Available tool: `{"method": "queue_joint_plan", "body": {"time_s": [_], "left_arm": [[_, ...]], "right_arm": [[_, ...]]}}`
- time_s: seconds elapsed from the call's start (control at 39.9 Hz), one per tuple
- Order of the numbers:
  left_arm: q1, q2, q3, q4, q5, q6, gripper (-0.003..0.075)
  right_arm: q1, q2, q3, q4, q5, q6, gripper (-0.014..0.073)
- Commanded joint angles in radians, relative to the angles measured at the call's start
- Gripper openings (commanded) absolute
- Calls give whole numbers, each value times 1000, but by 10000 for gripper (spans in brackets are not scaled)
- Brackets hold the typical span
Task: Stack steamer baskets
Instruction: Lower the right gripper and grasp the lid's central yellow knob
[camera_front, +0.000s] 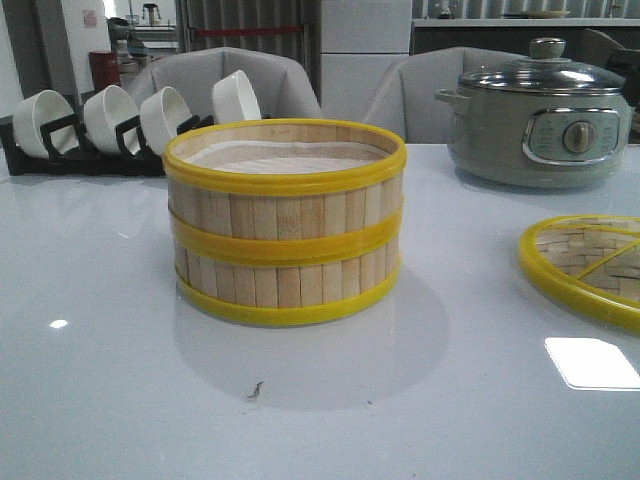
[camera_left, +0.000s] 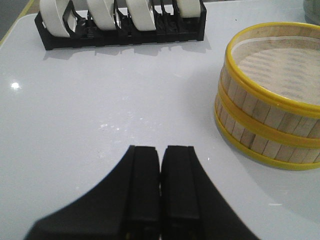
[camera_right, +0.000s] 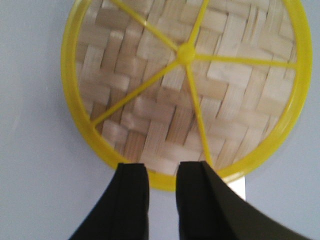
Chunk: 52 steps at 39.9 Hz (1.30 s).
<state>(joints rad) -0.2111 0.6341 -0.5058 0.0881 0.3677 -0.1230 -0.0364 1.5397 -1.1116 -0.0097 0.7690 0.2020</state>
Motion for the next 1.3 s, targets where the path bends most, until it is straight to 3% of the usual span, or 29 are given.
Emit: {"method": "queue_joint_plan", "body": {"time_s": [0.0,0.33,1.28], "left_arm": [[1,-2,-28,-2,-77,-9,86],[1,-2,-28,-2,-77,-9,86],[1,-2,-28,-2,-77,-9,86]], "right_arm": [[-27,40,-123,-20,-24,-10,278],[-48,253,-347,-53,71,-10,278],[-48,356,-358,-55,8,-10,278]]}}
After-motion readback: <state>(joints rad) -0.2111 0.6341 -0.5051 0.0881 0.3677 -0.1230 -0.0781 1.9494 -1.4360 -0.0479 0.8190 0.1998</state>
